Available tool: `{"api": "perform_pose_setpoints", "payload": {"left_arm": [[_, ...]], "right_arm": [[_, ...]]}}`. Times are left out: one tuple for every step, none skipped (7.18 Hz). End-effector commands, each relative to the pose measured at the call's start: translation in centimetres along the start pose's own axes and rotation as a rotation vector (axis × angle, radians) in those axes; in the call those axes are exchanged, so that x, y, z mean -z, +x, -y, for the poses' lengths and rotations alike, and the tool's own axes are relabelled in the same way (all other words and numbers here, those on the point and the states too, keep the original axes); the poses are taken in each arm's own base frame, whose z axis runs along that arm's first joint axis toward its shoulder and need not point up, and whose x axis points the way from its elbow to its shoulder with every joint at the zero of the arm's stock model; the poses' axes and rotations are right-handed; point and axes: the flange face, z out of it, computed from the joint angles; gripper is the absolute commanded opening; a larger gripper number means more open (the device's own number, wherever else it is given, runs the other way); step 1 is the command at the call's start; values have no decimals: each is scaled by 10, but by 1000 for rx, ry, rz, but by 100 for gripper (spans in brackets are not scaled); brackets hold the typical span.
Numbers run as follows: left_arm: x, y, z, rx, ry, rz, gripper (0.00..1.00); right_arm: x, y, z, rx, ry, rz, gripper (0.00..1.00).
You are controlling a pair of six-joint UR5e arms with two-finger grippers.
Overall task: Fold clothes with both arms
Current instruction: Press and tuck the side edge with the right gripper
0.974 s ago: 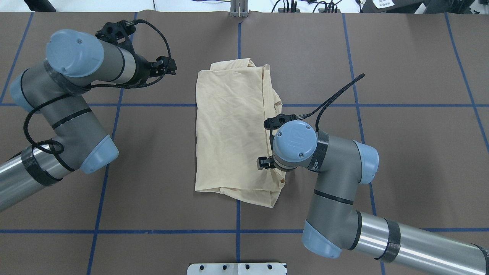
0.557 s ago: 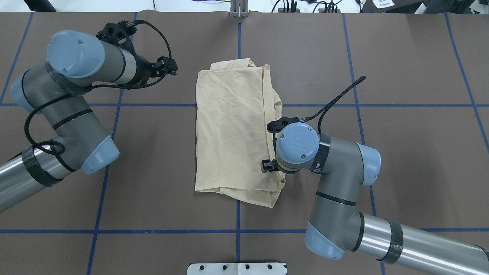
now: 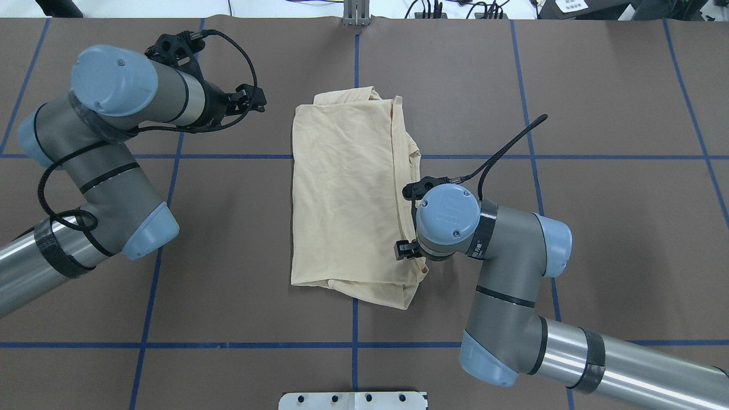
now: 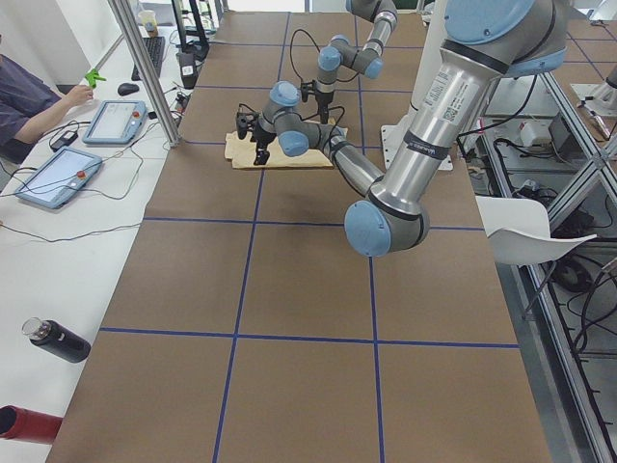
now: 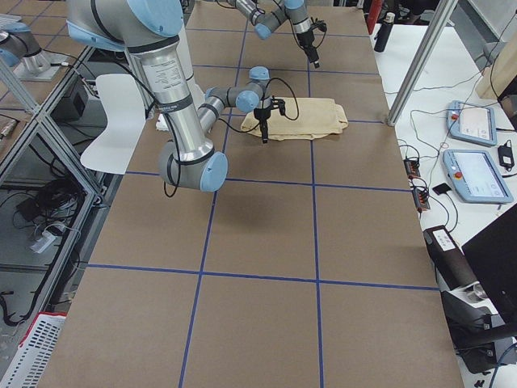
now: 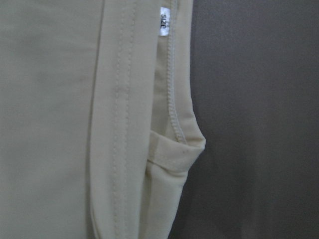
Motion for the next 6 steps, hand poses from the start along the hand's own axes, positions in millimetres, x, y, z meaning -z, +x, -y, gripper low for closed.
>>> {"api": "perform_pose_setpoints", "payload": {"left_arm": [[0,2,0,-1,0,-3,100],[1,4,0,0,0,-6,100],[1,5,-1,-1,-1,-6,100],[1,6,-1,-1,1,-9,100],[2,6,-1,-1,-1,-9,100],[3,6,0,-1,1,-11,100]], "right_arm": [[1,17,9,15,-9,-15,100],[2,30,7,19,-12,-16,100],[1,45,2,26,-14,-24,100],[0,56,3,29,-12,-32,100],[1,59,6,27,-9,-35,100],[7,58,14,19,2,-29,100]]}}
